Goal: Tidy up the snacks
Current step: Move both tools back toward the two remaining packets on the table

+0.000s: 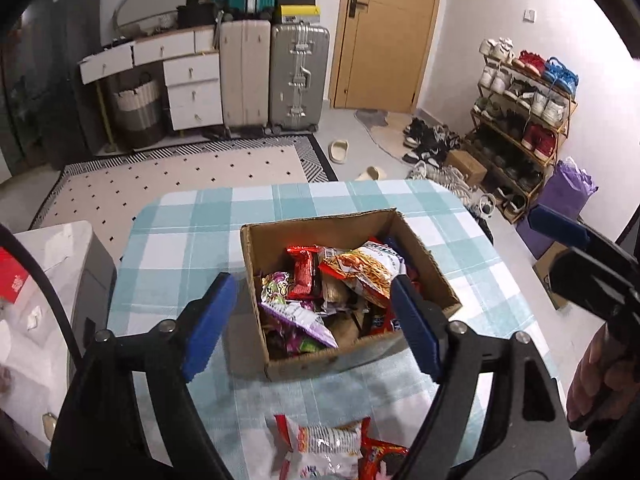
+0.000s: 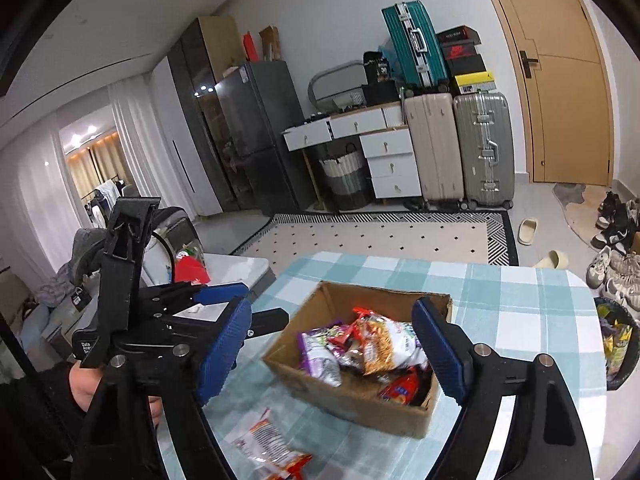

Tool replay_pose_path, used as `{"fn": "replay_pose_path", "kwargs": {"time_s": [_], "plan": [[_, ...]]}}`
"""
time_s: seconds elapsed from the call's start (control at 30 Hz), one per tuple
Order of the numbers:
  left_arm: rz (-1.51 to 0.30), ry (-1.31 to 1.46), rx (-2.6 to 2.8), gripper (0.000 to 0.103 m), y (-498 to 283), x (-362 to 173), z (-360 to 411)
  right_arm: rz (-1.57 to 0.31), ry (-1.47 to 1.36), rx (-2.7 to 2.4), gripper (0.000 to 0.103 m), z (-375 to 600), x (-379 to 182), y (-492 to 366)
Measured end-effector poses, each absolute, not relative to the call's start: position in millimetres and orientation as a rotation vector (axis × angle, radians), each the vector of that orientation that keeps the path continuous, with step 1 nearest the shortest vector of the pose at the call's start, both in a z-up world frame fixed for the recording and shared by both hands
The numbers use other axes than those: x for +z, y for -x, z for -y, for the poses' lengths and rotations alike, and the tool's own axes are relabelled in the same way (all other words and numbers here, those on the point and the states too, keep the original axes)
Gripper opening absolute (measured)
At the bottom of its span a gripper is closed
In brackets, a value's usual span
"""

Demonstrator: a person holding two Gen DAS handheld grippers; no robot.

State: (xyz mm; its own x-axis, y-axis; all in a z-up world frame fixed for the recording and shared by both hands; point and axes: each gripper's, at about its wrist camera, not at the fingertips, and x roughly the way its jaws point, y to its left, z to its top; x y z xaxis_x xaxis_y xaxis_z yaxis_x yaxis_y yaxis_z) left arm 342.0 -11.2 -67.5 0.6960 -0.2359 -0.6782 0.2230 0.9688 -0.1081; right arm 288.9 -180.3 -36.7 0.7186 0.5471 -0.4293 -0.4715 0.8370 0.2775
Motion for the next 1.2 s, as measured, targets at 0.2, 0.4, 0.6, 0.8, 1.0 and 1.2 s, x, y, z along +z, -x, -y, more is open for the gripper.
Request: {"fn": "replay_pose_path", "kwargs": {"time_s": [0.2,0.4,0.6,0.8,1.0,1.2], "plan": [[-0.713,0.017,-0.259,0.079,-304.6,-47.8,11.1,-0.483,-0.175,0.587,0.091,177.0,-30.7,-246.9],[-0.662,0.021,-0.259,0.083,-257.5,-37.1,5.1,-0.446,-0.166,0.601,0.097,173.3,-31.3,-207.9],[-0.64,0.031,-0.237,0.085,-215.0,-43.9,-5.9,-0.457,-0.195,0.623,0.098,176.0,-48.9,-182.7],[-0.638,0.0,-0.235,0.089,-187.6,-55.4,-4.8,-0.477,-0.242,0.64,0.098,180.7,-82.9,-170.1],[-0.631,0.0,-0.239,0.102,-169.9,-76.9,-6.3,-0.512,-0.203,0.626,0.099,172.8,-114.6,-159.4],[-0.62,0.036,-0.213,0.102,-164.9,-97.5,-20.2,-0.569,-0.125,0.658,0.1,154.9,-148.7,-148.4]]}}
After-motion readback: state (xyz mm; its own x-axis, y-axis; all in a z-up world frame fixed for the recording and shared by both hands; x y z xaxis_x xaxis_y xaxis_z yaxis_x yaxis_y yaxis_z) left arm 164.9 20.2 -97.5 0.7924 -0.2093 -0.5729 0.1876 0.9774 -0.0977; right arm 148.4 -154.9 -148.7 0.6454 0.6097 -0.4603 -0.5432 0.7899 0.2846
